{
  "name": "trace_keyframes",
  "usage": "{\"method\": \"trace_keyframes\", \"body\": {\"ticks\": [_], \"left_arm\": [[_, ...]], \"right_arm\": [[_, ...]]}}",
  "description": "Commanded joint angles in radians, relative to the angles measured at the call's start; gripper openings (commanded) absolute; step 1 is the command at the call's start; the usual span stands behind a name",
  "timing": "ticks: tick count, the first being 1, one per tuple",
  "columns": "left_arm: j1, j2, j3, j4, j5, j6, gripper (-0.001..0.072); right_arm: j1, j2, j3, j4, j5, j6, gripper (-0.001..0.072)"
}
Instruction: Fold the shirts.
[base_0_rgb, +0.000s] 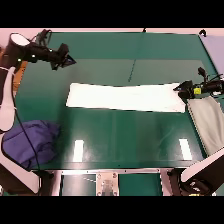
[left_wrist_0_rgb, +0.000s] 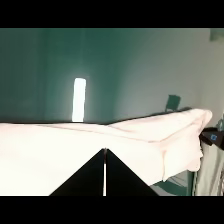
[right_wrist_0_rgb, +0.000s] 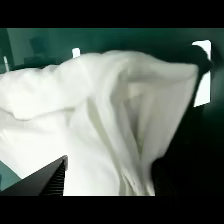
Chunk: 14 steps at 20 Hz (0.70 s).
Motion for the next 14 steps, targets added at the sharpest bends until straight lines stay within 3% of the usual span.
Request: {"method": "trace_keyframes", "body": {"ticks": [1, 3, 4, 6, 14], "left_arm": [[-0.092, -0.003, 0.001, -0.020, 0.024, 0.080, 0.0025], [-0.153, -0.006, -0.002, -0.001, 0.053, 0.102, 0.0024], [-0.185, -0.007, -0.002, 0.025, 0.066, 0.104, 0.0024], [-0.246, -0.013, -0.001, 0.062, 0.111, 0.150, 0.0024], [-0.512, -0.214, 0.000, 0.082, 0.331, 0.229, 0.0024]], "right_arm": [[0.040, -0.010, -0.001, -0.007, 0.005, -0.024, 0.0453], [0.042, -0.009, -0.001, -0.009, 0.029, -0.024, 0.0267], [0.041, -0.009, 0.000, -0.009, 0.045, -0.024, 0.0132], [0.039, -0.008, 0.014, -0.009, 0.061, -0.018, 0.0020], [0.113, 0.096, 0.184, -0.008, 0.180, 0.093, 0.0019]]}}
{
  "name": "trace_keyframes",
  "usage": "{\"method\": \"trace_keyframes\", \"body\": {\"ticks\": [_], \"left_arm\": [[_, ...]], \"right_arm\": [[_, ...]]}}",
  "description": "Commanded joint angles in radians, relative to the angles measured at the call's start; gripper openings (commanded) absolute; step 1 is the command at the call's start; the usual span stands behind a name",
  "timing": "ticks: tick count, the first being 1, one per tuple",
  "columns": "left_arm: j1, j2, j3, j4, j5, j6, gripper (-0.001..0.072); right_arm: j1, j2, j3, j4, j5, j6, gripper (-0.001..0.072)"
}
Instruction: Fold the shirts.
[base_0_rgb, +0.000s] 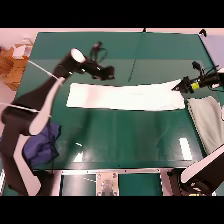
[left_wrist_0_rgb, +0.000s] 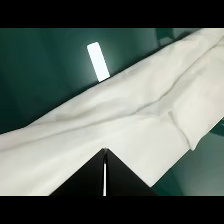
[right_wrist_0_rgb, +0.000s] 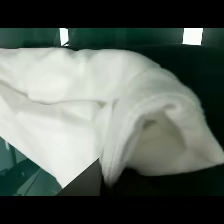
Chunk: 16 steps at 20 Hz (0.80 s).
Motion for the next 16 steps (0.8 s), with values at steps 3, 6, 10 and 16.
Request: {"method": "trace_keyframes", "body": {"ticks": [3, 6, 10, 16], "left_arm": [[-0.152, -0.141, 0.047, 0.006, 0.150, 0.031, 0.0024], [-0.189, -0.214, 0.137, 0.008, 0.098, 0.011, 0.0024], [-0.196, -0.246, 0.138, 0.006, 0.069, -0.029, 0.0024], [-0.196, -0.246, 0.138, -0.086, 0.096, -0.027, 0.0025]], "right_arm": [[0.088, 0.132, 0.077, 0.013, 0.135, 0.106, 0.0019], [0.148, 0.218, 0.105, 0.014, 0.145, 0.154, 0.0019], [0.216, 0.306, 0.178, 0.014, 0.113, 0.183, 0.0019], [0.272, 0.351, 0.175, 0.014, 0.040, 0.206, 0.0019]]}}
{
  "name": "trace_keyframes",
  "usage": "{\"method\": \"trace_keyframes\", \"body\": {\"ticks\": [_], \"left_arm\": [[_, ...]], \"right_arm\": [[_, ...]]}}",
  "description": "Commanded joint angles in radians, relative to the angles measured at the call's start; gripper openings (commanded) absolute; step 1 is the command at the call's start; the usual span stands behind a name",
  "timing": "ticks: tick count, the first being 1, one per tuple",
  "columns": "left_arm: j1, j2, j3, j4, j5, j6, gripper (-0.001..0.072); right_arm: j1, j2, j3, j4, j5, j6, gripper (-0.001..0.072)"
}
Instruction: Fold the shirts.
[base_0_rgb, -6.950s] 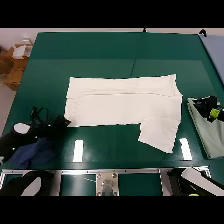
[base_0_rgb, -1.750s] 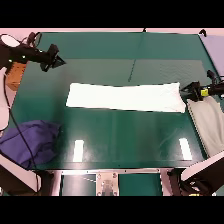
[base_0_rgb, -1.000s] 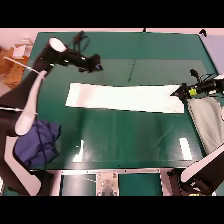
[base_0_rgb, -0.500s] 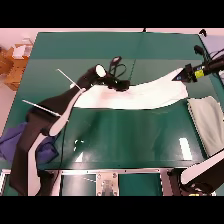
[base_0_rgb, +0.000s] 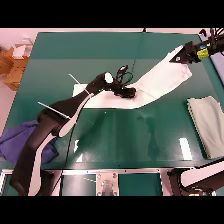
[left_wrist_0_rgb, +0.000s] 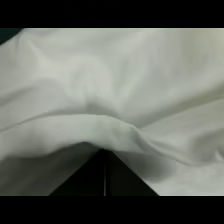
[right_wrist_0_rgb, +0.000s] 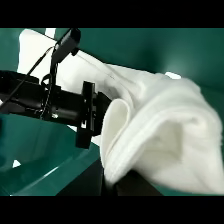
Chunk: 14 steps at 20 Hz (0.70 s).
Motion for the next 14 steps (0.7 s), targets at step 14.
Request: {"method": "trace_keyframes", "body": {"ticks": [14], "left_arm": [[0.621, 0.536, 0.003, -0.094, -0.549, 0.025, 0.0025]], "right_arm": [[0.554, -0.044, -0.057, 0.006, -0.460, 0.192, 0.0019]]}}
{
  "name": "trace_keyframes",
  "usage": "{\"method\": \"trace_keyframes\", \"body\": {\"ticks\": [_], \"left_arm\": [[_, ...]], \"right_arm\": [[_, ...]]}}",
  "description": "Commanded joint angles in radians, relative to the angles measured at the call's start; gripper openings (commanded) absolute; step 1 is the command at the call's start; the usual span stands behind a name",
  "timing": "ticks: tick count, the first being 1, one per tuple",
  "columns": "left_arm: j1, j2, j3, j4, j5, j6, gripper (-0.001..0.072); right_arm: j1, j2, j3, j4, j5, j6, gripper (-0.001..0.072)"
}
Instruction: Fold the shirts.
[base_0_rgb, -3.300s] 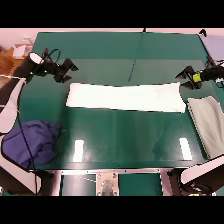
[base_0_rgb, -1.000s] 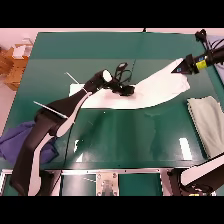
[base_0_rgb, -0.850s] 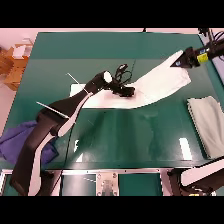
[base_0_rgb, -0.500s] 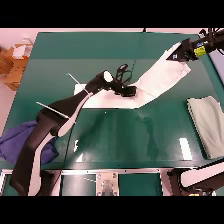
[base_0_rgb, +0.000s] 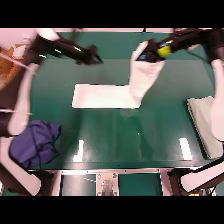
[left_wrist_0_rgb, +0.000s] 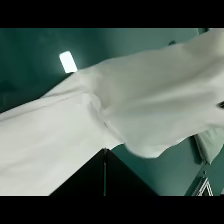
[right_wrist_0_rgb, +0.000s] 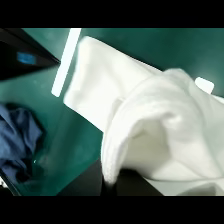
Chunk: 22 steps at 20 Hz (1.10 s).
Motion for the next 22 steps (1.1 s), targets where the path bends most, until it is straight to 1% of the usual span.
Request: {"method": "trace_keyframes", "body": {"ticks": [1, 4, 5, 6, 7, 8, 10, 11, 12, 14, 16, 18, 20, 21, 22], "left_arm": [[0.212, 0.158, 0.000, -0.001, -0.123, 0.003, 0.0024], [0.332, 0.231, -0.001, -0.001, -0.138, 0.003, 0.0025], [0.356, 0.243, -0.001, -0.001, -0.146, 0.006, 0.0025], [0.373, 0.245, -0.001, -0.002, -0.159, 0.007, 0.0025], [0.380, 0.245, -0.002, 0.004, -0.171, 0.007, 0.0025], [0.380, 0.245, -0.005, 0.016, -0.181, 0.008, 0.0025], [0.380, 0.243, -0.005, 0.023, -0.193, 0.015, 0.0024], [0.380, 0.241, -0.005, 0.022, -0.192, 0.027, 0.0025], [0.380, 0.242, -0.005, 0.024, -0.194, 0.033, 0.0025], [0.380, 0.241, -0.005, 0.026, -0.193, 0.033, 0.0025], [0.380, 0.241, -0.005, 0.026, -0.193, 0.033, 0.0025], [0.380, 0.241, -0.005, 0.026, -0.198, 0.033, 0.0025], [0.380, 0.241, -0.005, 0.026, -0.198, 0.033, 0.0025], [0.380, 0.241, -0.005, 0.026, -0.198, 0.032, 0.0025], [0.380, 0.241, -0.005, 0.026, -0.198, 0.032, 0.0024]], "right_arm": [[0.249, -0.068, -0.013, 0.001, -0.308, 0.031, 0.0019], [0.460, -0.202, -0.013, 0.000, -0.618, 0.031, 0.0022], [0.525, -0.262, -0.013, 0.000, -0.715, 0.031, 0.0112], [0.575, -0.317, -0.013, 0.000, -0.783, 0.031, 0.0352], [0.615, -0.364, -0.013, 0.000, -0.807, 0.031, 0.0556], [0.631, -0.388, -0.013, -0.001, -0.783, 0.031, 0.0560], [0.595, -0.369, -0.010, -0.048, -0.666, 0.031, 0.0557], [0.542, -0.335, -0.007, -0.086, -0.584, 0.038, 0.0536], [0.482, -0.298, -0.007, -0.130, -0.510, 0.069, 0.0520], [0.339, -0.223, -0.008, -0.208, -0.343, 0.124, 0.0520], [0.192, -0.176, -0.011, -0.226, -0.196, 0.141, 0.0537], [0.060, -0.166, -0.018, -0.227, -0.072, 0.166, 0.0537], [-0.024, -0.166, -0.075, -0.225, -0.039, 0.192, 0.0537], [-0.053, -0.166, -0.129, -0.211, -0.044, 0.204, 0.0538], [-0.071, -0.166, -0.198, -0.164, -0.074, 0.204, 0.0539]]}}
